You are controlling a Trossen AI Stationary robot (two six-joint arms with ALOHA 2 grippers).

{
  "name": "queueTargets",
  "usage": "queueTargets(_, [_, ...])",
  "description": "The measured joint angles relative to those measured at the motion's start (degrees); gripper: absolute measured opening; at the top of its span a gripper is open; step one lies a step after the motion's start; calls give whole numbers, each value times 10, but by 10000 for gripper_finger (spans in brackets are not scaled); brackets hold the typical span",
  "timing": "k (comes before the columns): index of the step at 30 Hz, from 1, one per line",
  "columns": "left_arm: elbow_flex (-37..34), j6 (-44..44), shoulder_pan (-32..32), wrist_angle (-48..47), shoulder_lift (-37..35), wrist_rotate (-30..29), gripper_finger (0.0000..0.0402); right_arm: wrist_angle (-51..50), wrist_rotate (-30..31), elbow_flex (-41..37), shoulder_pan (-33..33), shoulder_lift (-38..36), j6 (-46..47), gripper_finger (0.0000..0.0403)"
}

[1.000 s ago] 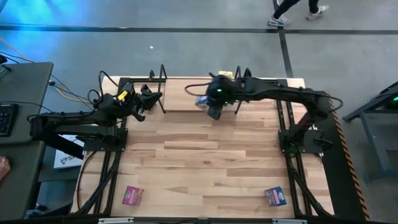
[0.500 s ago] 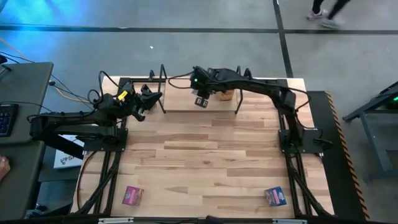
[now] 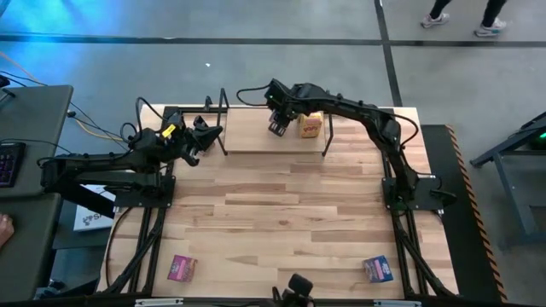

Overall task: Stack cereal on shelf
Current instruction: Put the top right blue cereal box on the shelf

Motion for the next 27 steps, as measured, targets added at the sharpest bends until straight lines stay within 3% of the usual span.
queueTargets(10, [0,0,0,-1,0,-8,0,12,-30,0,-10,3,-15,116])
queueTargets(20, [0,1,0,-1,0,-9,0,14,-24,0,-12,3,-31,213])
queueTargets(27, [0,0,0,-1,0,-9,0,12,-20,-1,-12,3,-77,224])
